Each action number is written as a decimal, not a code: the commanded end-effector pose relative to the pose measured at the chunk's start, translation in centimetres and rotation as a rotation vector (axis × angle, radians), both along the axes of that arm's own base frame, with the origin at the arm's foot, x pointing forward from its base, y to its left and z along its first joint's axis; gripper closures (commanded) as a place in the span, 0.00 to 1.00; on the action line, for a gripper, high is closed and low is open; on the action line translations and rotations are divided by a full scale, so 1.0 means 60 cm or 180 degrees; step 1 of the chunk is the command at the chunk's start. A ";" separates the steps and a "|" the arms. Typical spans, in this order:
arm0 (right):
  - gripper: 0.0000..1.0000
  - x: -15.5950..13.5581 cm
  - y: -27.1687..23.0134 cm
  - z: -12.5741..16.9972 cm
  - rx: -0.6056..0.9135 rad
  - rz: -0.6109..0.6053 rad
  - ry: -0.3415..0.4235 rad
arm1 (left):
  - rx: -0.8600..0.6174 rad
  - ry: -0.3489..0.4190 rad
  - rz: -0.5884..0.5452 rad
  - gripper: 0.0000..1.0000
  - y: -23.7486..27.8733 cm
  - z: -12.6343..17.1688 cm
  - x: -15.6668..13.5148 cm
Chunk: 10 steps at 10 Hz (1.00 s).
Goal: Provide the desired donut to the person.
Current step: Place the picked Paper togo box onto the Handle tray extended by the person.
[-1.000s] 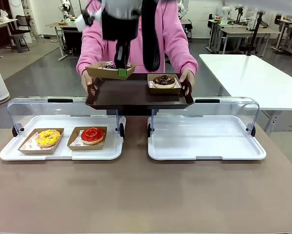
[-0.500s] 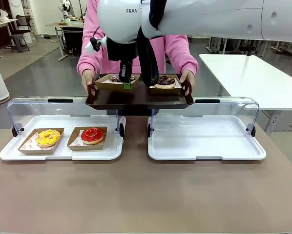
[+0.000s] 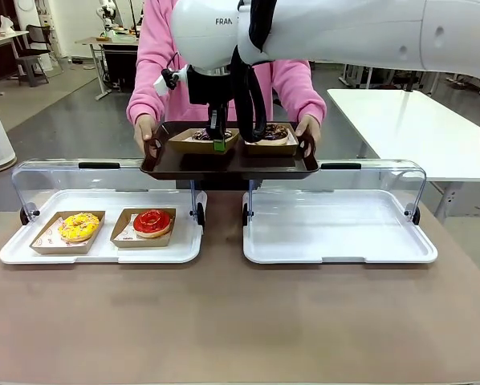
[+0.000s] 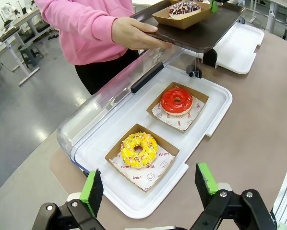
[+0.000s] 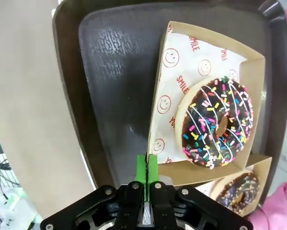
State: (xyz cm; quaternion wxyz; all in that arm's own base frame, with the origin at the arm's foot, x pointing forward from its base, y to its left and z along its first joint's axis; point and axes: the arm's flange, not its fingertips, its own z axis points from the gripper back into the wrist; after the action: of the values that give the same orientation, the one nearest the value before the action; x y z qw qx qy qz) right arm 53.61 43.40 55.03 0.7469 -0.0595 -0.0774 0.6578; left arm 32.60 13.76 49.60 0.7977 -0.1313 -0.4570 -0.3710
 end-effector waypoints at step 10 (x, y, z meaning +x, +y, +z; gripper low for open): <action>0.00 0.008 0.013 0.052 0.0254 -0.0007 0.0532 | -0.0026 -0.0040 -0.0030 0.00 0.005 -0.002 0.001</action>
State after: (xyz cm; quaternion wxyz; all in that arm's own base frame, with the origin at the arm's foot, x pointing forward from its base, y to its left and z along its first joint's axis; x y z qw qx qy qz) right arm 52.97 43.58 57.37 0.7516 -0.0001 -0.0539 0.6574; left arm 32.60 13.75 49.59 0.7977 -0.1315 -0.4569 -0.3710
